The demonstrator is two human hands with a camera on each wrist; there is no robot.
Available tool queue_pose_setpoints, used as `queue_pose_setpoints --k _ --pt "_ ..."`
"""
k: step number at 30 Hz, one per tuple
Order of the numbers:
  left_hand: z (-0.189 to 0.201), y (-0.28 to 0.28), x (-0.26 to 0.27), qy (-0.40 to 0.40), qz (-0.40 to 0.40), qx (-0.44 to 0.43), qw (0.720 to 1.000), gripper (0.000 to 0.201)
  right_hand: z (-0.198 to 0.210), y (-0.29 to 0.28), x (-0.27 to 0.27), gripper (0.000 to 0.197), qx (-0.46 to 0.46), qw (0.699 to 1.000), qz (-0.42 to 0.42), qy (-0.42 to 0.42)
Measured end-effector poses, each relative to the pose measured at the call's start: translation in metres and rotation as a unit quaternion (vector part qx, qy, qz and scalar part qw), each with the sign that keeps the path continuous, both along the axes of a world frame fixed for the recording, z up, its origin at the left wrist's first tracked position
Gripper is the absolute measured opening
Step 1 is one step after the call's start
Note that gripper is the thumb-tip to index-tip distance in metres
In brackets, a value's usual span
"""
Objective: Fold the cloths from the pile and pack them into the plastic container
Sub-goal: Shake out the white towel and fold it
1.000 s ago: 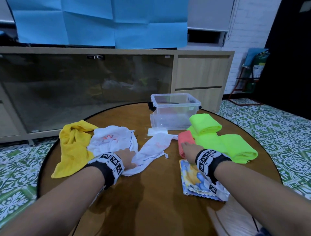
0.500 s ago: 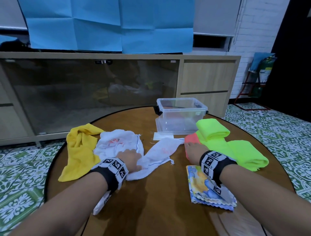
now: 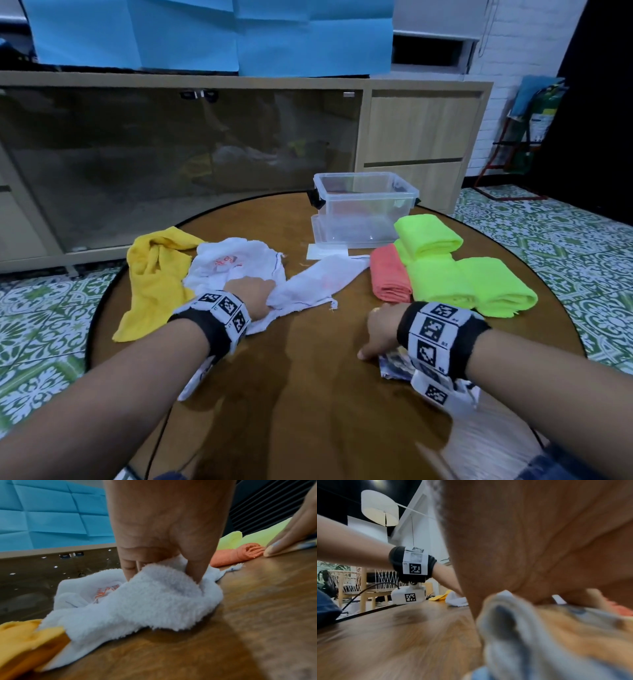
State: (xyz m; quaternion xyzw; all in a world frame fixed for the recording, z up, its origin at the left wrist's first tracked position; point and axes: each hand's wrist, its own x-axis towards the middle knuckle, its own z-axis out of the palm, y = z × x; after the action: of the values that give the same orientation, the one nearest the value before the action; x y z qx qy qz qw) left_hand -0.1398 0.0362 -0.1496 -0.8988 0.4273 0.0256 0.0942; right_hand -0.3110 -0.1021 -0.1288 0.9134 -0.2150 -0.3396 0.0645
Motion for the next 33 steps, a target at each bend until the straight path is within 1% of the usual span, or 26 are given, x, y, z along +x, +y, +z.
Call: queue_pose_setpoints --k 1,2,3,4,5,6,7,9,10,12,15,16,18,20,21,22,23,24,25,26,27,28,29,31,32,33 --pt "0.000 -0.002 -0.001 -0.003 0.001 0.016 1.000 0.019 0.003 -0.003 -0.001 0.063 0.014 1.000 -0.008 -0.013" --pt "0.001 -0.004 -0.003 -0.009 0.001 0.025 1.000 0.016 0.005 -0.012 0.003 0.061 0.031 0.998 -0.014 -0.050" --pt "0.002 -0.006 -0.004 -0.013 0.001 0.033 0.999 0.019 0.008 -0.023 0.005 0.050 0.044 0.995 -0.011 -0.094" --pt "0.003 -0.007 -0.005 -0.016 0.001 0.041 0.999 0.024 0.011 -0.037 0.009 0.035 0.051 0.991 -0.007 -0.121" --pt "0.003 -0.007 -0.006 -0.019 0.001 0.049 0.999 0.031 0.015 -0.050 0.013 0.020 0.045 0.993 -0.009 -0.110" --pt "0.004 -0.007 -0.008 -0.023 -0.001 0.051 0.998 0.036 0.017 -0.060 0.016 0.011 0.039 0.994 -0.020 -0.100" --pt "0.005 -0.006 -0.009 -0.027 -0.003 0.052 0.998 0.040 0.016 -0.067 0.016 0.004 0.028 0.996 -0.015 -0.080" --pt "0.006 -0.004 -0.011 -0.033 -0.007 0.051 0.998 0.046 0.006 -0.078 0.013 0.017 0.021 0.999 -0.016 -0.047" --pt "0.005 -0.003 -0.010 -0.034 -0.008 0.053 0.998 0.046 0.002 -0.081 0.011 0.015 0.030 0.999 -0.020 -0.034" --pt "0.002 -0.003 -0.007 -0.033 -0.009 0.058 0.998 0.044 -0.002 -0.085 0.007 0.022 0.043 0.998 -0.032 -0.031" --pt "0.000 -0.004 -0.006 -0.041 -0.007 0.066 0.997 0.039 -0.002 -0.093 0.002 0.033 0.087 0.992 -0.062 -0.065" --pt "0.000 -0.004 -0.006 -0.044 -0.008 0.065 0.997 0.039 -0.002 -0.095 0.001 0.033 0.116 0.987 -0.070 -0.087" --pt "0.000 -0.004 -0.006 -0.046 -0.008 0.065 0.997 0.039 -0.001 -0.100 -0.001 0.029 0.184 0.969 -0.101 -0.134" --pt "-0.001 -0.003 -0.006 -0.047 -0.008 0.063 0.997 0.040 0.006 -0.104 -0.004 0.025 0.258 0.934 -0.150 -0.197" --pt "-0.001 -0.003 -0.006 -0.047 -0.008 0.061 0.997 0.040 0.009 -0.109 -0.006 0.025 0.291 0.909 -0.176 -0.240" --pt "-0.001 -0.002 -0.006 -0.047 -0.008 0.058 0.997 0.040 0.013 -0.114 -0.007 0.023 0.321 0.877 -0.200 -0.297" --pt "-0.002 -0.003 -0.006 -0.047 -0.008 0.056 0.997 0.040 0.016 -0.120 -0.009 0.018 0.346 0.836 -0.232 -0.357" --pt "-0.003 -0.003 -0.005 -0.047 -0.009 0.055 0.997 0.041 0.019 -0.131 -0.011 0.013 0.368 0.788 -0.266 -0.416" --pt "-0.003 -0.003 -0.005 -0.047 -0.009 0.054 0.997 0.041 0.023 -0.142 -0.015 0.013 0.380 0.738 -0.305 -0.467" --pt "-0.003 -0.003 -0.005 -0.049 -0.009 0.054 0.997 0.040 0.026 -0.156 -0.019 0.019 0.383 0.691 -0.345 -0.507" --pt "-0.004 -0.004 -0.005 -0.052 -0.009 0.055 0.997 0.040 0.028 -0.167 -0.024 0.027 0.370 0.664 -0.380 -0.527" --pt "-0.005 -0.004 -0.004 -0.055 -0.008 0.055 0.997 0.040 0.027 -0.177 -0.028 0.036 0.346 0.659 -0.406 -0.531" --pt "-0.005 -0.004 -0.004 -0.056 -0.009 0.054 0.997 0.041 0.027 -0.182 -0.033 0.043 0.302 0.682 -0.420 -0.517" --pt "-0.007 -0.005 -0.002 -0.057 -0.010 0.054 0.997 0.041 0.020 -0.185 -0.043 0.055 0.165 0.771 -0.417 -0.452" --pt "-0.009 -0.005 -0.001 -0.056 -0.009 0.052 0.997 0.042 0.014 -0.183 -0.046 0.056 0.112 0.807 -0.394 -0.426" --pt "-0.010 -0.006 0.001 -0.056 -0.009 0.052 0.997 0.043 0.005 -0.181 -0.045 0.053 0.094 0.820 -0.376 -0.421"
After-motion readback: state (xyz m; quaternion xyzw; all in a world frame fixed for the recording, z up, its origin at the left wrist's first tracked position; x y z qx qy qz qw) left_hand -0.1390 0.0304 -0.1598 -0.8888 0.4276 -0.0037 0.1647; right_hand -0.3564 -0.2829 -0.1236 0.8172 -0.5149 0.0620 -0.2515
